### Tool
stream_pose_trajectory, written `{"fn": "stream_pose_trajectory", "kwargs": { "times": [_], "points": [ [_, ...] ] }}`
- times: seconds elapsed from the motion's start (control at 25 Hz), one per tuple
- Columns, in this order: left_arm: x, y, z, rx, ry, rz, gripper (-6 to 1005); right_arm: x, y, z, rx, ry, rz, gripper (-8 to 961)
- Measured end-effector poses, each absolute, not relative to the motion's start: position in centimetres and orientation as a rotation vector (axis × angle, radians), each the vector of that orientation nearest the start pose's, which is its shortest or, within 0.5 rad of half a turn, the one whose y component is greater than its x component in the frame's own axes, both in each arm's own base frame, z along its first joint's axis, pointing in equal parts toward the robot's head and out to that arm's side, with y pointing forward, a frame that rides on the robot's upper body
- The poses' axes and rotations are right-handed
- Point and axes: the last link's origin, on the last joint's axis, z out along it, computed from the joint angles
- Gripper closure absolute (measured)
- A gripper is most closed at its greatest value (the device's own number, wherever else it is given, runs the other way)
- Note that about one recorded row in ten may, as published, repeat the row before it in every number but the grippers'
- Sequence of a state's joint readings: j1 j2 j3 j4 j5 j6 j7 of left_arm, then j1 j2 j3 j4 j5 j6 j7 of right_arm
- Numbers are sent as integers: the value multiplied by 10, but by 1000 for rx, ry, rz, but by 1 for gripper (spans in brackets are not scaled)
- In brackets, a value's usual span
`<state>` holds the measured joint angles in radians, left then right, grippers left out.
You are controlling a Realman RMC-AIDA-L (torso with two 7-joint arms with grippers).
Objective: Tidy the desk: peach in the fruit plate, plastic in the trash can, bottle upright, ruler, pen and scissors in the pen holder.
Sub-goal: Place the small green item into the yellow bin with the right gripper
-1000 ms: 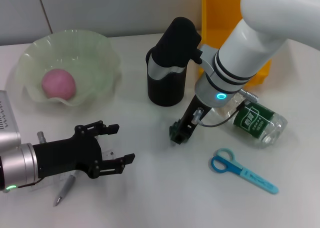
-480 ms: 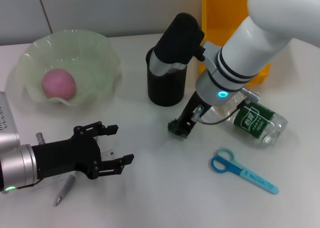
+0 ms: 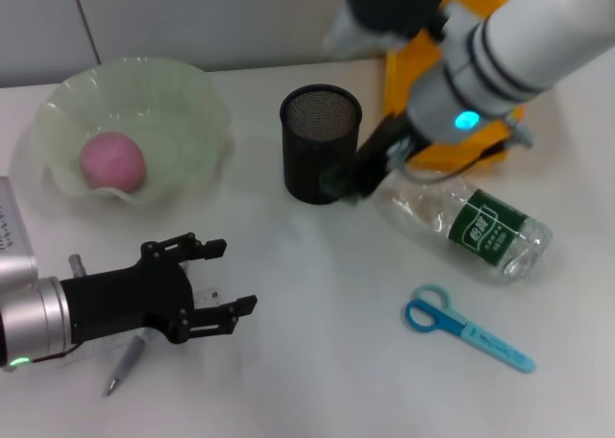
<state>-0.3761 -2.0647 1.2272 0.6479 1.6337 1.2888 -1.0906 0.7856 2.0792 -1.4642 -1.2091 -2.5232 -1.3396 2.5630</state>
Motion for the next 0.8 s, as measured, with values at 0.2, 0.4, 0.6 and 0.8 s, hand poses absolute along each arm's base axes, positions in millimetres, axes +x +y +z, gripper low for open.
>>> {"fn": "stream_pose_trajectory", "kwargs": {
  "times": [0.2,0.4,0.6,0.8],
  "points": [
    [-273,306,-50,-2764,-293,-538,172,119,412,8,-2468,652,-277,771],
    [-270,307,-50,-2770,-279,-538,172,120,426,29,-2332,645,-249,745],
    [-269,307,-50,-2770,-275,-541,172,128,434,39,-2241,644,-285,720],
    [-268,309,-49,-2768,-271,-543,172,137,440,46,-2160,661,-305,694]
  ]
}}
